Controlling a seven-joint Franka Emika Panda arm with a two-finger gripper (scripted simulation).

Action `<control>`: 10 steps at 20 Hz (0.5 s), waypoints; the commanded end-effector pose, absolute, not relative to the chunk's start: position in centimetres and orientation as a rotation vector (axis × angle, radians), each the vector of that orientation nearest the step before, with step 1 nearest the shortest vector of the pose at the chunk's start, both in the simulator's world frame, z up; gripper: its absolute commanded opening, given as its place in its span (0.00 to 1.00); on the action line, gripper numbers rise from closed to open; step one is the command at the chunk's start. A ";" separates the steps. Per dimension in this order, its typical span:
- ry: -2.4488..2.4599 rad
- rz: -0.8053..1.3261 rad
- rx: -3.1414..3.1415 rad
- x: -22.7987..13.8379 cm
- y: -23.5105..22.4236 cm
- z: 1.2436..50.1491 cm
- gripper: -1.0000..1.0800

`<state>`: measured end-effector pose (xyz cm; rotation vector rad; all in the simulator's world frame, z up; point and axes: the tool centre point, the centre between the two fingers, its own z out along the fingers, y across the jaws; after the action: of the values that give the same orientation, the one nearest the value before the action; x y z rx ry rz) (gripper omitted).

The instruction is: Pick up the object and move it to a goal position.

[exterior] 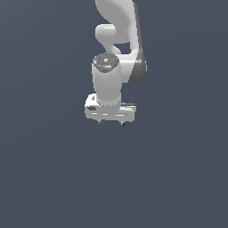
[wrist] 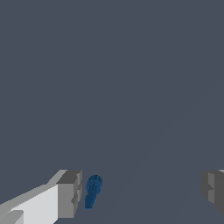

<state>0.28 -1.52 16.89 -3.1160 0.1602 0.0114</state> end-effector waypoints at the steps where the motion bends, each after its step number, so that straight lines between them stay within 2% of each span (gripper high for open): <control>1: 0.149 0.012 -3.117 0.2 -1.3 16.7 0.96; 10: 0.010 0.009 -3.129 -2.0 0.5 14.6 0.96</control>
<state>-1.47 0.09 15.06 -3.1269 0.0425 0.0091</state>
